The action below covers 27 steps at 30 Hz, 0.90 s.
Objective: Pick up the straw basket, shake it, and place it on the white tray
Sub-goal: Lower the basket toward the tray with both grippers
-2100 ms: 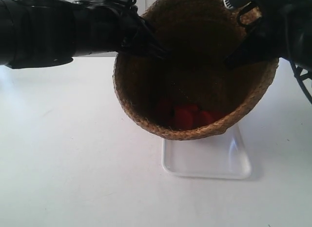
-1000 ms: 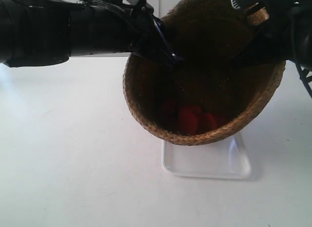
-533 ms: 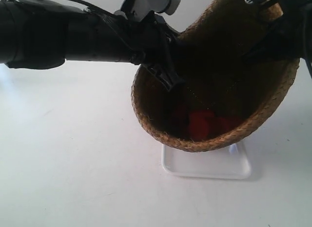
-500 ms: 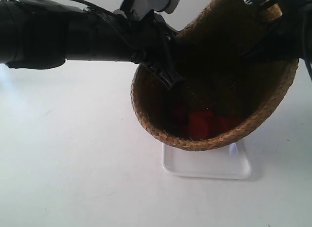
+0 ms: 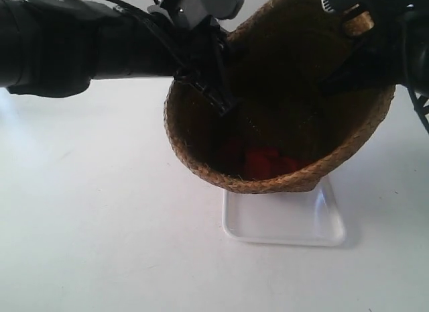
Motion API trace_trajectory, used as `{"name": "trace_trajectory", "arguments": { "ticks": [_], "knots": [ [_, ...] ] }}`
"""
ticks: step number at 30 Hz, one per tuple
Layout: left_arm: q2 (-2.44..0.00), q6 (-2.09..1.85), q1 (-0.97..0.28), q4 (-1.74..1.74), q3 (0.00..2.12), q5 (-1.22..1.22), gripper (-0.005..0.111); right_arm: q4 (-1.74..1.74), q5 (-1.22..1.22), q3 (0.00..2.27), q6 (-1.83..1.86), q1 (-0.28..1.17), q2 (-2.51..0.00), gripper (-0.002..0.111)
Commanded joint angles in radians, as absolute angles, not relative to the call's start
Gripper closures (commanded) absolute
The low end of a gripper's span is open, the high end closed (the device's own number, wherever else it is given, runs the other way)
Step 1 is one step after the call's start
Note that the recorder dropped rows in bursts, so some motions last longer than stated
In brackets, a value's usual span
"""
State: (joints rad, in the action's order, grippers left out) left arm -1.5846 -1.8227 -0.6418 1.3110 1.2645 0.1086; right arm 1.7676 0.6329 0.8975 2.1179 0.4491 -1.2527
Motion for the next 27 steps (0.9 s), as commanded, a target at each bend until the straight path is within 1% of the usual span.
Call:
{"name": "trace_trajectory", "arguments": {
  "ticks": [1, 4, 8, 10, 13, 14, 18, 20, 21, 23, 27],
  "knots": [
    [-1.561, -1.798, -0.663, 1.004, 1.280, -0.079, 0.107, 1.744, 0.547, 0.894, 2.143, 0.459, -1.254, 0.108],
    [-1.561, -1.803, -0.663, 0.998, 1.280, -0.079, 0.107, 1.744, 0.547, 0.894, 2.143, 0.459, -1.254, 0.108],
    [-1.561, -1.796, -0.663, 1.081, 1.280, -0.072, 0.107, 1.744, 0.547, 0.894, 2.143, 0.459, -1.254, 0.108],
    [-1.561, -1.709, -0.663, 1.118, 1.280, -0.067, 0.107, 1.744, 0.547, 0.894, 2.143, 0.459, -1.254, 0.108],
    [-1.561, -1.269, -0.663, 1.063, 1.280, 0.102, 0.107, 1.744, 0.547, 0.894, 2.143, 0.459, -1.254, 0.108],
    [-1.561, -1.007, -0.659, 0.985, 1.280, 0.158, 0.107, 1.744, 0.547, 0.894, 2.143, 0.459, -1.254, 0.108],
    [-1.561, -0.279, -0.640, 0.454, 1.280, 0.156, 0.107, 1.744, 0.547, 0.894, 2.143, 0.459, -1.254, 0.108],
    [-1.561, -0.022, -0.640, 0.219, 1.280, 0.140, 0.107, 1.744, 0.547, 0.894, 2.143, 0.459, -1.254, 0.108],
    [-1.561, 0.034, -0.640, 0.162, 1.281, 0.135, 0.107, 1.744, 0.547, 0.894, 2.143, 0.459, -1.254, 0.108],
    [-1.561, 0.079, -0.640, 0.155, 1.281, 0.133, 0.107, 1.744, 0.547, 0.894, 2.143, 0.459, -1.254, 0.108],
    [-1.561, -0.007, -0.636, 0.161, 1.281, 0.113, 0.107, 1.744, 0.545, 0.894, 2.143, 0.459, -1.254, 0.108]
  ]
}}
